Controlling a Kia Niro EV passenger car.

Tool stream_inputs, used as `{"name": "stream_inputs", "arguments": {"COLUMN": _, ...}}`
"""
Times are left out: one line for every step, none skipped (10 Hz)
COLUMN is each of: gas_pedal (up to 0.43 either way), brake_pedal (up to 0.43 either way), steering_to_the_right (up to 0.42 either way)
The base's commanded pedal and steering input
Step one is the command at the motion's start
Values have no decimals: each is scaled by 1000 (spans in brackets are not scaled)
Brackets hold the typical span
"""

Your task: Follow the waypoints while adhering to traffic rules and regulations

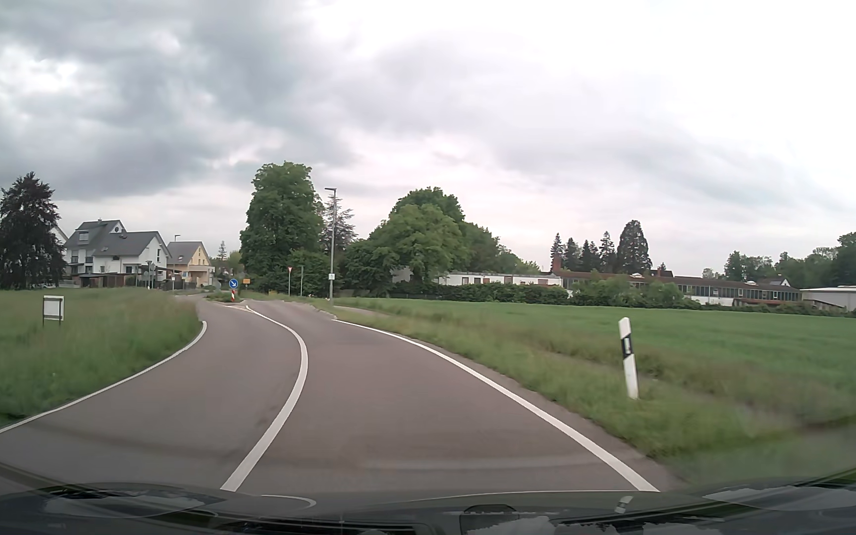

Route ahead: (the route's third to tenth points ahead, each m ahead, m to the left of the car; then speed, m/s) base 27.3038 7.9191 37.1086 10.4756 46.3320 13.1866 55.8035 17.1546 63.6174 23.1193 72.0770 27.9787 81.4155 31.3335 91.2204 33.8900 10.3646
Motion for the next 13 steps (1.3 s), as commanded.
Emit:
{"name": "stream_inputs", "arguments": {"gas_pedal": 39, "brake_pedal": 0, "steering_to_the_right": -81}}
{"name": "stream_inputs", "arguments": {"gas_pedal": 39, "brake_pedal": 0, "steering_to_the_right": -82}}
{"name": "stream_inputs", "arguments": {"gas_pedal": 39, "brake_pedal": 0, "steering_to_the_right": -82}}
{"name": "stream_inputs", "arguments": {"gas_pedal": 39, "brake_pedal": 0, "steering_to_the_right": -82}}
{"name": "stream_inputs", "arguments": {"gas_pedal": 39, "brake_pedal": 0, "steering_to_the_right": -82}}
{"name": "stream_inputs", "arguments": {"gas_pedal": 39, "brake_pedal": 0, "steering_to_the_right": -82}}
{"name": "stream_inputs", "arguments": {"gas_pedal": 39, "brake_pedal": 0, "steering_to_the_right": -82}}
{"name": "stream_inputs", "arguments": {"gas_pedal": 39, "brake_pedal": 0, "steering_to_the_right": -82}}
{"name": "stream_inputs", "arguments": {"gas_pedal": 39, "brake_pedal": 0, "steering_to_the_right": -82}}
{"name": "stream_inputs", "arguments": {"gas_pedal": 47, "brake_pedal": 0, "steering_to_the_right": -81}}
{"name": "stream_inputs", "arguments": {"gas_pedal": 47, "brake_pedal": 0, "steering_to_the_right": -79}}
{"name": "stream_inputs", "arguments": {"gas_pedal": 47, "brake_pedal": 0, "steering_to_the_right": -77}}
{"name": "stream_inputs", "arguments": {"gas_pedal": 47, "brake_pedal": 0, "steering_to_the_right": -73}}
